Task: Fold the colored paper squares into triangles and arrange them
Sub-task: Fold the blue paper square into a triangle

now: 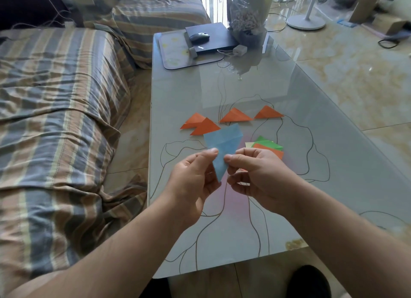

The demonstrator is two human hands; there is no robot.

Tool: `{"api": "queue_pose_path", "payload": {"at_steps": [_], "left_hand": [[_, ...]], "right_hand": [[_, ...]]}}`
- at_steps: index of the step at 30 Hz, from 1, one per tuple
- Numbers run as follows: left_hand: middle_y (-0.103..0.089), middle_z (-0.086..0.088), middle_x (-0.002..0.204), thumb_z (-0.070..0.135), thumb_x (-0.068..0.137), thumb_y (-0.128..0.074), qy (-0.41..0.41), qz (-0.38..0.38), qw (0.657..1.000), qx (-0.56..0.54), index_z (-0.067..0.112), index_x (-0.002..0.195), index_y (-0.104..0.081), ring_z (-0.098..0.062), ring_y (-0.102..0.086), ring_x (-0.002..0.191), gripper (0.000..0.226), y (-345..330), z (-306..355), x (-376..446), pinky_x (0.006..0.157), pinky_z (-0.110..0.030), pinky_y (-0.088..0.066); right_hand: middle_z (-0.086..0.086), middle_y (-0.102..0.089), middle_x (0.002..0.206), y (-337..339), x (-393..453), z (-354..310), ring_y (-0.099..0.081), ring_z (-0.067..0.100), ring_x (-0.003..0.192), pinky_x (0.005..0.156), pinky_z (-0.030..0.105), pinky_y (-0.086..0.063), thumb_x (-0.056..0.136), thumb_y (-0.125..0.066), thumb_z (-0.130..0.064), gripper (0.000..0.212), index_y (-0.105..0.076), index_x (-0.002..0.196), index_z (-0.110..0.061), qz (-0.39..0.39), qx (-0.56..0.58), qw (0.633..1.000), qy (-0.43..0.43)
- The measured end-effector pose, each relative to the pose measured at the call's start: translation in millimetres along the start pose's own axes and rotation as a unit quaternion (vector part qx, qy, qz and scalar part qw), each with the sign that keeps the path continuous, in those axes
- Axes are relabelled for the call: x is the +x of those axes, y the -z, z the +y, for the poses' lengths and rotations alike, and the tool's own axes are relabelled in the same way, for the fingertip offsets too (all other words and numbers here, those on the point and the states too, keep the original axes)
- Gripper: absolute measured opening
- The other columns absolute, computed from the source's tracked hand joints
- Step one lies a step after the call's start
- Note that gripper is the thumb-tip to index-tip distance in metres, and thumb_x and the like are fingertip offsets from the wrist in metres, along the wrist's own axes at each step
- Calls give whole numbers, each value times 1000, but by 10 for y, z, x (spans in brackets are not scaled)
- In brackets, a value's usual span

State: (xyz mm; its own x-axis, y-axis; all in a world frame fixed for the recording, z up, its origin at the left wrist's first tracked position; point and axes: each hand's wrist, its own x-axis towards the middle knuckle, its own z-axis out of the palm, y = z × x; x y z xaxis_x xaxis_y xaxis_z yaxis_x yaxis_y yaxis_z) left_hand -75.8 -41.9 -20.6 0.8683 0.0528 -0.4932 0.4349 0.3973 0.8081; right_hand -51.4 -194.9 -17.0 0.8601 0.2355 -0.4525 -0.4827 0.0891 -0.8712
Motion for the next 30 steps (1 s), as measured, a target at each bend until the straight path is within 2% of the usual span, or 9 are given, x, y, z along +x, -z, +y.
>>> {"api": "queue_pose_path", "payload": {"at_steps": [3, 6, 12, 16, 18, 23, 27, 30], "left_hand": [[-72, -4, 79, 23, 93, -72, 10, -5, 1000, 19, 4, 112, -71, -12, -66, 69, 27, -18, -39, -14, 67, -27, -57], [-76, -4, 83, 19, 87, -75, -11, -11, 1000, 27, 7, 108, -72, -11, -71, 71, 24, 1, -26, -17, 67, -27, -58], [-79, -8, 92, 6, 87, -73, -40, -60, 996, 50, 10, 109, -72, -18, -76, 83, 23, 17, 42, -57, 76, -30, -62], [-80, -8, 93, 2, 89, -72, -60, -50, 994, 71, 12, 108, -71, -20, -75, 83, 21, 13, 70, -76, 79, -33, -64], [-79, -6, 89, 2, 89, -74, -74, -37, 993, 85, 13, 105, -72, -20, -73, 80, 20, 16, 70, -73, 80, -34, -64], [-78, -1, 83, 3, 89, -76, -89, -26, 990, 102, 15, 104, -71, -15, -73, 75, 20, 20, 76, -76, 77, -32, -63], [-77, 2, 77, 2, 89, -75, -89, -27, 990, 106, 14, 102, -71, -13, -72, 71, 18, -7, 80, -86, 76, -32, -63], [-76, 3, 74, 1, 89, -74, -86, -31, 990, 109, 12, 104, -70, -11, -71, 69, 19, -11, 77, -91, 73, -29, -62]], "right_hand": [[5, -67, 75, 17, -9, -7, -64, 19, 64, 71, 37, -52, 95, -75, -21, 12, -69, 86, -14, -1, -2, 1000, 4], [6, -66, 75, 38, -7, -16, -64, 20, 64, 72, 38, -51, 94, -75, -20, 13, -69, 84, -14, 2, 2, 1000, -3], [10, -65, 76, 62, -1, -54, -63, 22, 65, 69, 35, -51, 92, -75, -14, 14, -64, 83, -14, -13, 16, 999, -24], [10, -66, 77, 54, -3, -65, -64, 23, 64, 71, 37, -51, 91, -76, -15, 18, -68, 76, -18, -12, 11, 1000, -15], [8, -67, 77, 64, 8, -76, -64, 22, 63, 72, 39, -51, 90, -78, -17, 19, -70, 73, -21, -2, 11, 1000, -1], [7, -66, 74, 81, 17, -104, -63, 21, 62, 72, 39, -51, 93, -74, -16, 12, -68, 83, -17, 19, 18, 1000, 11], [7, -66, 77, 56, 23, -92, -63, 21, 62, 72, 39, -50, 95, -69, -14, 20, -70, 76, -19, 44, 17, 999, 17], [5, -66, 77, 70, 42, -100, -62, 19, 60, 67, 37, -50, 95, -68, -14, 11, -69, 84, -15, 79, 39, 996, 25]]}}
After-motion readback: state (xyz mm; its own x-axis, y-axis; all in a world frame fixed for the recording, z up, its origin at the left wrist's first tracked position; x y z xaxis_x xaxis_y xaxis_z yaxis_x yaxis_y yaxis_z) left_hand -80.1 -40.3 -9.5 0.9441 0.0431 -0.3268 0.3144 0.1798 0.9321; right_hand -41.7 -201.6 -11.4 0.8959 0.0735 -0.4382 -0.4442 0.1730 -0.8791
